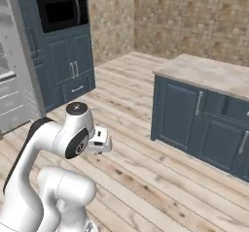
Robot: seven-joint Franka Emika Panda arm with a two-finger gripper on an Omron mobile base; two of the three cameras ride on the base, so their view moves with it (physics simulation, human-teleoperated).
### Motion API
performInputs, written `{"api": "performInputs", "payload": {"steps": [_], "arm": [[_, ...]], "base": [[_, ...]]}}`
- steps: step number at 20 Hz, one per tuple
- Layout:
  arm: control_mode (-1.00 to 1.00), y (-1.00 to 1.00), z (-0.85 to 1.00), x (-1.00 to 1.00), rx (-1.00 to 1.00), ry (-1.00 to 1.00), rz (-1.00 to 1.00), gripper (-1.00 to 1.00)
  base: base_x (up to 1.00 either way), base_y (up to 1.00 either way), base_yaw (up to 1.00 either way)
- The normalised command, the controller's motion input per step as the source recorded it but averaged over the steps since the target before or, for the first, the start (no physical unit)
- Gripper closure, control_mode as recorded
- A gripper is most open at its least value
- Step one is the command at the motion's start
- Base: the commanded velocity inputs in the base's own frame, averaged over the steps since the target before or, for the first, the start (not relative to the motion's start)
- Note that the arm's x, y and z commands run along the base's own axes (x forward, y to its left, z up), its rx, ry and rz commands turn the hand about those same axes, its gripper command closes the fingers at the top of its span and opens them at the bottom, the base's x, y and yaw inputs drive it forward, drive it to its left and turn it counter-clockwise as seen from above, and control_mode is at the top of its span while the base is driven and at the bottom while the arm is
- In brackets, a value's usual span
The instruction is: Pick the peach and mango from the fridge and place them on the plate next to the blender to make a fruit smoothie.
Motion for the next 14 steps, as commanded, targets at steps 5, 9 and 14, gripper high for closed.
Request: {"api": "performInputs", "payload": {"steps": [5, 9, 14], "arm": [[1.00, 0.00, 0.00, 0.00, 0.00, 0.00, 0.00, -1.00], [1.00, 0.00, 0.00, 0.00, 0.00, 0.00, 0.00, -1.00], [1.00, 0.00, 0.00, 0.00, 0.00, 0.00, 0.00, -1.00]], "base": [[0.14, 0.27, 0.82], [0.40, 0.56, 0.66], [0.85, 0.57, 0.52]]}}
